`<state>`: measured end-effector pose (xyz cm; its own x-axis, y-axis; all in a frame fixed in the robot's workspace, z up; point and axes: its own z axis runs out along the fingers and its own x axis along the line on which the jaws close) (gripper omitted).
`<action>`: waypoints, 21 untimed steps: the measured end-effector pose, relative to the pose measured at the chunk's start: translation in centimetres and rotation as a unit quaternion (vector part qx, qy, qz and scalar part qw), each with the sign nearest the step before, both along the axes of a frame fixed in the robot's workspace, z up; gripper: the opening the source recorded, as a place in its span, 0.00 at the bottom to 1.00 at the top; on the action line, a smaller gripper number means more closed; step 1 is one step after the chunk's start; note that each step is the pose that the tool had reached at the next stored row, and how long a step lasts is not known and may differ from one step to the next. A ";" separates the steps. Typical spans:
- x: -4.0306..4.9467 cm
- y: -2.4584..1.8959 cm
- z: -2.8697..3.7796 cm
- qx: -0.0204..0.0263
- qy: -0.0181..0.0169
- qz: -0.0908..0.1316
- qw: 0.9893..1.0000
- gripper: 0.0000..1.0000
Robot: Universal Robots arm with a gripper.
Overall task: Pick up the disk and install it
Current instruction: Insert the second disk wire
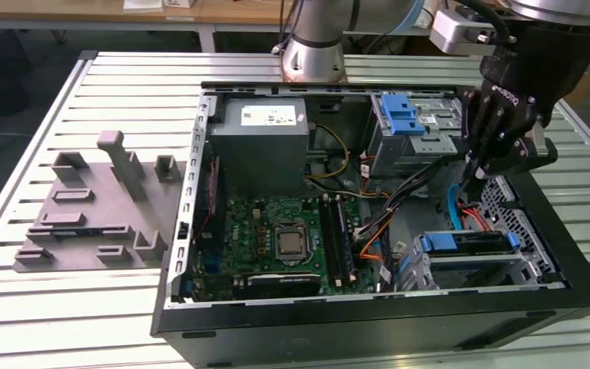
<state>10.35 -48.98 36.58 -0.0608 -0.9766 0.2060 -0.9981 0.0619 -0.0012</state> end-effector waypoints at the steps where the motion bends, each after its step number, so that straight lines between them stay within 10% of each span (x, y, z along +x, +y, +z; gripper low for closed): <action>1: 0.00 0.00 -0.02 -0.003 0.000 0.000 1.000 0.11; 7: 0.00 0.00 -0.22 -0.014 0.000 0.000 1.000 0.25; 14: 0.00 0.00 -0.79 -0.017 0.000 0.000 1.000 0.17; 16: -0.01 -0.01 -0.89 -0.011 0.000 0.000 1.000 0.16; 19: 0.00 -0.15 -0.95 0.014 0.000 0.000 1.000 0.16; 21: -0.02 -0.36 -1.07 0.018 -0.001 0.001 1.000 0.16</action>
